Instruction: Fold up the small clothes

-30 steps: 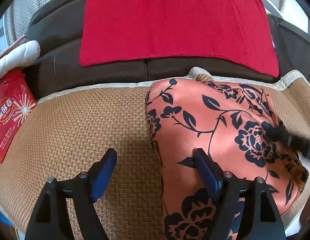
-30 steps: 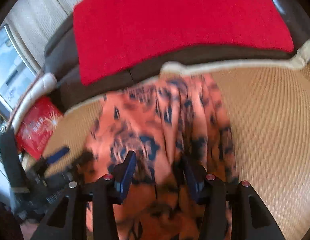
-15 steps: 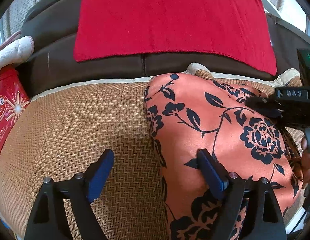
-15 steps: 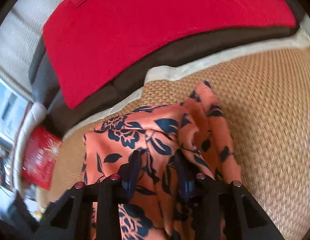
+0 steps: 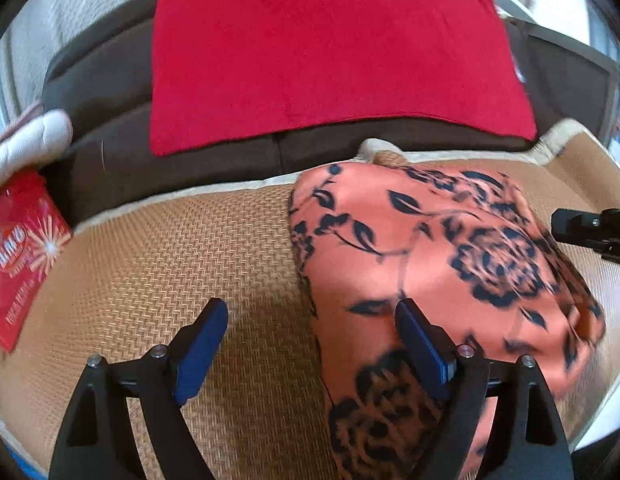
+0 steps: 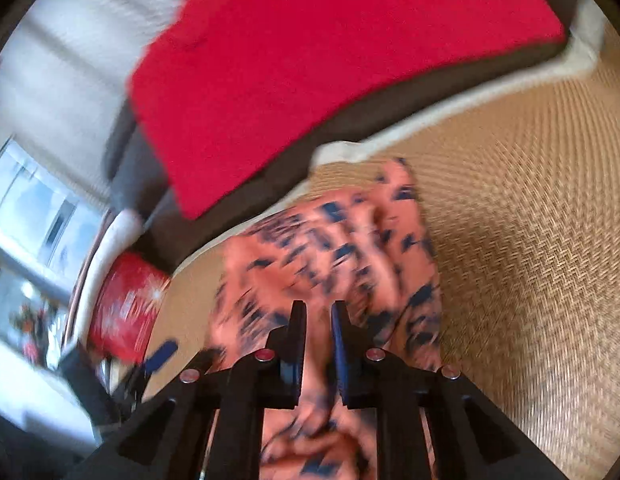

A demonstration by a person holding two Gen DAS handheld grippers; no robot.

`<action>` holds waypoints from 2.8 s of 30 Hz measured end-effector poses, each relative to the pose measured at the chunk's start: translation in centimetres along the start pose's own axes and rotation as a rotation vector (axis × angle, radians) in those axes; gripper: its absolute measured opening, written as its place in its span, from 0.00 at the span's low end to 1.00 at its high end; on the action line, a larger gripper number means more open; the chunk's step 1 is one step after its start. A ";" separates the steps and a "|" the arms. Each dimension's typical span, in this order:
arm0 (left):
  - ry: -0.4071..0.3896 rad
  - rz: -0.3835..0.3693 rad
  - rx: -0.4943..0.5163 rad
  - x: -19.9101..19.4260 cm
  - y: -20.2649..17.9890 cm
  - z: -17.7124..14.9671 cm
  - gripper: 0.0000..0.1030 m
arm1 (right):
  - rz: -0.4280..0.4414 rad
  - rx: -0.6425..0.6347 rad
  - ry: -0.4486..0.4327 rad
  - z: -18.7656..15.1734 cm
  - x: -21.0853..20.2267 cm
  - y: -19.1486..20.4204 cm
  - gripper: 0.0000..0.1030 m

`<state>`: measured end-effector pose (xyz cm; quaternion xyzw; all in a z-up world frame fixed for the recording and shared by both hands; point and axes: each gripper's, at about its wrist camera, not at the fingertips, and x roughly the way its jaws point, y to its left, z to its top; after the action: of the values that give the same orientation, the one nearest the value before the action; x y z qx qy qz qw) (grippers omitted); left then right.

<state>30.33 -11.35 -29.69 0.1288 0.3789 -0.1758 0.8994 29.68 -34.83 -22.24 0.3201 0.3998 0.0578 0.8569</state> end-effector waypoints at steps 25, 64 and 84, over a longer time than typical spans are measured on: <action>0.085 0.072 -0.057 -2.1 -2.7 -4.6 0.94 | 0.016 0.092 0.089 -8.1 0.0 -0.4 0.19; -0.238 0.312 -0.066 -29.2 -3.6 -5.9 0.96 | -0.272 -0.373 -0.237 -15.1 -21.0 13.0 0.75; -0.348 0.331 -0.117 -40.1 -3.6 -5.5 0.97 | -0.309 -0.422 -0.325 -16.3 -29.7 18.7 0.75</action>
<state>-0.75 -3.79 -4.69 0.1045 0.2016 -0.0230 0.9736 0.85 -22.45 0.43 0.0755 0.2804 -0.0435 0.9559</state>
